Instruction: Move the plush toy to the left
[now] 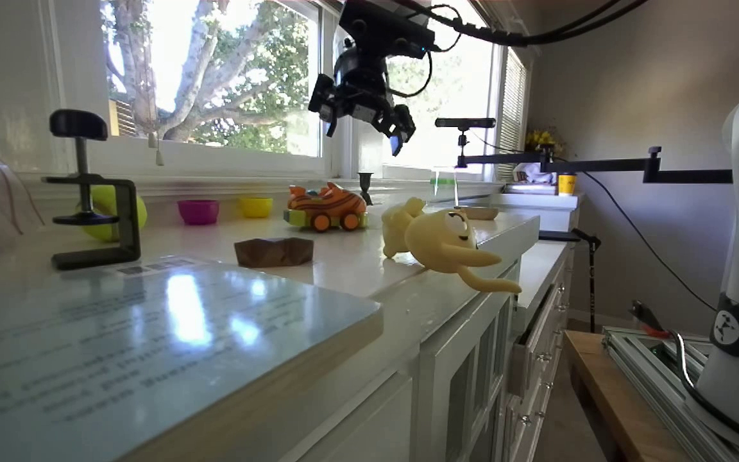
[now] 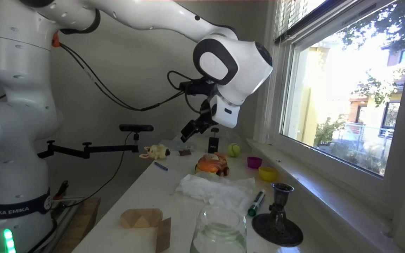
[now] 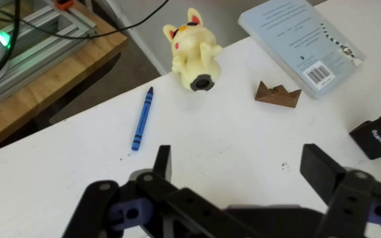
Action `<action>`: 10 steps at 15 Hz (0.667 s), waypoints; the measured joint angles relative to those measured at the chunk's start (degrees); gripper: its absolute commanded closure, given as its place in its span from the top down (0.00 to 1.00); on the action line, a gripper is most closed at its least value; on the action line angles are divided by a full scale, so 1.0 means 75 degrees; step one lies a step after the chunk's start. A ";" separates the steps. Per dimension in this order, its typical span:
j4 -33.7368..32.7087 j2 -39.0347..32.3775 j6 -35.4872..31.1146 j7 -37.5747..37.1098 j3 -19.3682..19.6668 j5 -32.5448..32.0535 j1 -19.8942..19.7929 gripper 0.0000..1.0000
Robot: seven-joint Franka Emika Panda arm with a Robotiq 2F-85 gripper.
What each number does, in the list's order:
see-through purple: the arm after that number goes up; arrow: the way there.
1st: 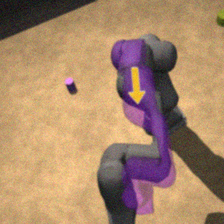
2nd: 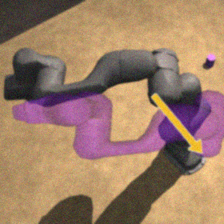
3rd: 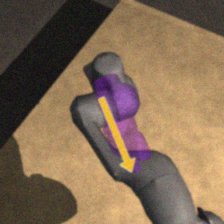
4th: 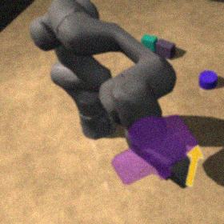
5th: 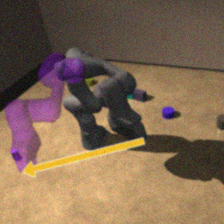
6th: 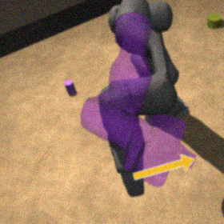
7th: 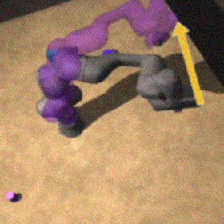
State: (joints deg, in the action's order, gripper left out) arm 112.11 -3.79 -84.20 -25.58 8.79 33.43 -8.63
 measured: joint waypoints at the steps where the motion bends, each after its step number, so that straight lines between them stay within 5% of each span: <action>1: -0.0192 -0.0053 0.0003 0.0001 -0.0033 -0.0347 0.0040 1.00; 10: -0.1186 -0.0461 -0.0635 0.0433 -0.0364 -0.3235 0.0480 1.00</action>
State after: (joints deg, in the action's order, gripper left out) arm 103.22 -7.25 -88.96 -22.33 6.06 9.17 -5.03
